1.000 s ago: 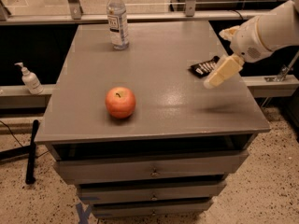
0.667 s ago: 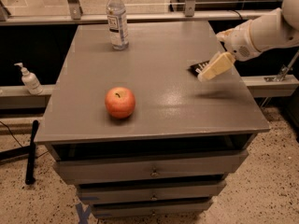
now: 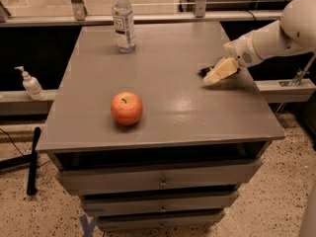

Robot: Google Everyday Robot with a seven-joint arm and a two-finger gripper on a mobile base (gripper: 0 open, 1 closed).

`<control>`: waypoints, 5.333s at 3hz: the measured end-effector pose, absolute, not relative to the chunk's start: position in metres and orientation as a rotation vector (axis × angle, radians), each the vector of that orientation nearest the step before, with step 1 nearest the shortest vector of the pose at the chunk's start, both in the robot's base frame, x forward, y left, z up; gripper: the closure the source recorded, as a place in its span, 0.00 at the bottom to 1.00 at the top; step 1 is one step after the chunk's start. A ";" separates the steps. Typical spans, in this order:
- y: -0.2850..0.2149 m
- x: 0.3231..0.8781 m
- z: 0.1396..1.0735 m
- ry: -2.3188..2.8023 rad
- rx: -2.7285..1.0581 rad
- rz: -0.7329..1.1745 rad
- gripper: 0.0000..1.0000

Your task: Move rxbar chocolate near apple

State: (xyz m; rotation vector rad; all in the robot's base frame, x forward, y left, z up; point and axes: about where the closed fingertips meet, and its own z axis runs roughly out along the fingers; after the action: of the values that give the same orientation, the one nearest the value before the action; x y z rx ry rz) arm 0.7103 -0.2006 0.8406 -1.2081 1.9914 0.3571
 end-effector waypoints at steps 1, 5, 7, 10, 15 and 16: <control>-0.209 0.716 0.832 2.014 -1.201 0.353 0.18; -0.201 0.686 0.839 2.019 -1.273 0.421 1.00; -0.170 0.679 0.861 1.922 -1.363 0.443 1.00; -0.121 0.654 0.923 1.618 -1.606 0.367 1.00; -0.038 0.620 0.924 1.223 -1.847 0.458 1.00; -0.019 0.589 0.910 1.163 -1.912 0.531 1.00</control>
Offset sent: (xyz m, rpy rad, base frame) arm 0.0029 -0.0334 0.0016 -0.0449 0.0107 -0.0277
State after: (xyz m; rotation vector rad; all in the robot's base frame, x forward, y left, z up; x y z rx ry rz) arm 0.5885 -0.0190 0.9104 -1.9120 1.1625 0.5309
